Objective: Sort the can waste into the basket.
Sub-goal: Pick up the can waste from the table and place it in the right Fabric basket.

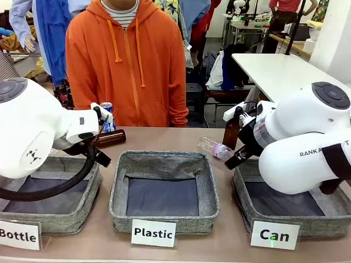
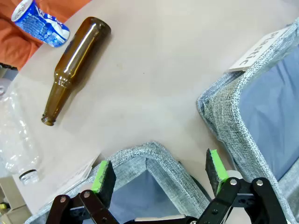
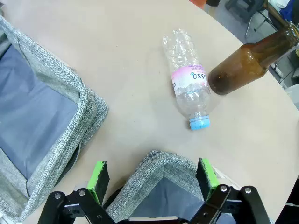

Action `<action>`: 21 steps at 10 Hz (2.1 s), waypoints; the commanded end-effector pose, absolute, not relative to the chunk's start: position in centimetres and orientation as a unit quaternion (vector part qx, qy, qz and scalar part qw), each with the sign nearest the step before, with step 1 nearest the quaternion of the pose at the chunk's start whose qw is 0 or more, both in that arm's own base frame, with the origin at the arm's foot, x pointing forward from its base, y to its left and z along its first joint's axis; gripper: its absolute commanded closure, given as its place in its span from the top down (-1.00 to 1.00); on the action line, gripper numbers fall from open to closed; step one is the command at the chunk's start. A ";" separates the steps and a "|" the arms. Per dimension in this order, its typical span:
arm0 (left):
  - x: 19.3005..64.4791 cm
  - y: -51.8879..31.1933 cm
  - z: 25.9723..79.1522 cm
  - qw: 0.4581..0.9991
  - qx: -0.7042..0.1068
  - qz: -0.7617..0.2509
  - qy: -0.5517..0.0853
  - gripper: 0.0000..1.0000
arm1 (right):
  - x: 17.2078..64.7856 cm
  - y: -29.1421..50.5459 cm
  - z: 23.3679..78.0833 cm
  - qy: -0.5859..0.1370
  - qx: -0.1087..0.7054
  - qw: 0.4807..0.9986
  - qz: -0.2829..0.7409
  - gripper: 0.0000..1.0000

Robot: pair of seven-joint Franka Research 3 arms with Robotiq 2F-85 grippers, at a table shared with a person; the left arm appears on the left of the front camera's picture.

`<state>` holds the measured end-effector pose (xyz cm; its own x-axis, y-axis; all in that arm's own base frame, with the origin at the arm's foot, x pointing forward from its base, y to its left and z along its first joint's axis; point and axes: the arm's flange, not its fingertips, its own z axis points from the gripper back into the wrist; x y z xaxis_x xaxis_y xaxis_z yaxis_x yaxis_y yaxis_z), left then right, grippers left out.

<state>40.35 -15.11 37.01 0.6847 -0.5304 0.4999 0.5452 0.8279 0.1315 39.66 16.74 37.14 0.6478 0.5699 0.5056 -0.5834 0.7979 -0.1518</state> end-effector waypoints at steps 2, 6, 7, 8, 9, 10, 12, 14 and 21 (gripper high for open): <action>40.3 -15.1 37.0 0.918 -0.014 -0.293 -0.268 1.00 | 39.7 16.7 37.1 -0.274 0.012 0.908 0.318 1.00; 40.3 -15.1 37.0 0.918 -0.014 -0.293 -0.268 1.00 | 39.7 16.7 37.1 -0.274 0.012 0.908 0.318 1.00; 40.3 -15.1 37.0 0.918 -0.014 -0.293 -0.268 1.00 | 39.7 16.7 37.1 -0.274 0.012 0.908 0.318 1.00; 40.3 -15.1 37.0 0.918 -0.014 -0.293 -0.268 1.00 | 39.7 16.7 37.1 -0.274 0.012 0.908 0.318 1.00; 40.3 -15.1 37.0 0.918 -0.014 -0.293 -0.268 1.00 | 39.7 16.7 37.1 -0.274 0.012 0.908 0.318 1.00; 40.3 -15.1 37.0 0.918 -0.014 -0.293 -0.268 1.00 | 39.7 16.7 37.1 -0.274 0.012 0.908 0.318 1.00; 40.3 -15.1 37.0 0.918 -0.014 -0.293 -0.268 1.00 | 39.7 16.7 37.1 -0.274 0.012 0.908 0.318 1.00; 40.3 -15.1 37.0 0.918 -0.014 -0.293 -0.268 1.00 | 39.7 16.7 37.1 -0.274 0.012 0.908 0.318 1.00; 38.3 -13.1 40.8 0.922 -0.077 -0.290 -0.244 1.00 | 38.3 16.2 40.9 -0.285 0.065 0.902 0.317 1.00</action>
